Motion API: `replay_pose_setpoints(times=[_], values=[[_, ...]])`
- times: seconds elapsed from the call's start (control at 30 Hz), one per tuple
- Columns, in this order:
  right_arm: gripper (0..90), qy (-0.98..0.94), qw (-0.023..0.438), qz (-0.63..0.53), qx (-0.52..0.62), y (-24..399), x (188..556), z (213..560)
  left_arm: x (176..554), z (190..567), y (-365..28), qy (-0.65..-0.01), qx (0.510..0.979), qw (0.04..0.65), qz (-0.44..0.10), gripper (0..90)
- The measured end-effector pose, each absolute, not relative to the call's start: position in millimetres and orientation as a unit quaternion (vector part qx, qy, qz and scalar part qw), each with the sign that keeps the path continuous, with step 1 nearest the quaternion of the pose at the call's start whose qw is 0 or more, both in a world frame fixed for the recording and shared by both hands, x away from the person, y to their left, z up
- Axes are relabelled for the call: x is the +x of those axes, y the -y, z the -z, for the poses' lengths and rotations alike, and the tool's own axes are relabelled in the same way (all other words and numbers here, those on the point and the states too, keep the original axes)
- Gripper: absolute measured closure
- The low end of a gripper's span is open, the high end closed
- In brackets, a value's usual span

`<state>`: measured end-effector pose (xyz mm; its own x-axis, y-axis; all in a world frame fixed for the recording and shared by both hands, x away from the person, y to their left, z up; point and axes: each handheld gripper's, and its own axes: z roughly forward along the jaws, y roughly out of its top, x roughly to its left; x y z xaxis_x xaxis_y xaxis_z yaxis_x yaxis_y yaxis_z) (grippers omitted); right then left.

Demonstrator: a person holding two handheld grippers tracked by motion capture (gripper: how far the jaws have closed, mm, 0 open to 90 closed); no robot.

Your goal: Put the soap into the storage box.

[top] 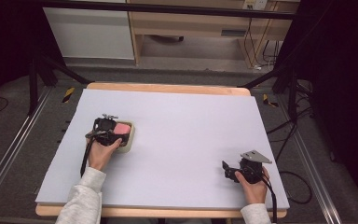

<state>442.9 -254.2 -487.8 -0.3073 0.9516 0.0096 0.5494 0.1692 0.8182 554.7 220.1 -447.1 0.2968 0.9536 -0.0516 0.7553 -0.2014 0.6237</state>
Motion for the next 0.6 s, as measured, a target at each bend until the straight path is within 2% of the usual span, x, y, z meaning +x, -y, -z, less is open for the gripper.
replay_pose_setpoints(times=[0.53,0.57,0.6], values=[[9.4,-0.717,0.269,-0.375,0.523,254.1,442.8,487.7,554.1,446.4,-221.5,-0.564,0.755,0.286,-0.173,36.1],[9.4,-0.716,0.269,-0.375,0.524,254.1,442.7,487.7,553.8,446.0,-221.4,-0.563,0.755,0.288,-0.175,35.7],[9.4,-0.716,0.269,-0.375,0.523,254.1,442.6,487.7,552.5,443.1,-221.6,-0.560,0.753,0.296,-0.180,31.6]])
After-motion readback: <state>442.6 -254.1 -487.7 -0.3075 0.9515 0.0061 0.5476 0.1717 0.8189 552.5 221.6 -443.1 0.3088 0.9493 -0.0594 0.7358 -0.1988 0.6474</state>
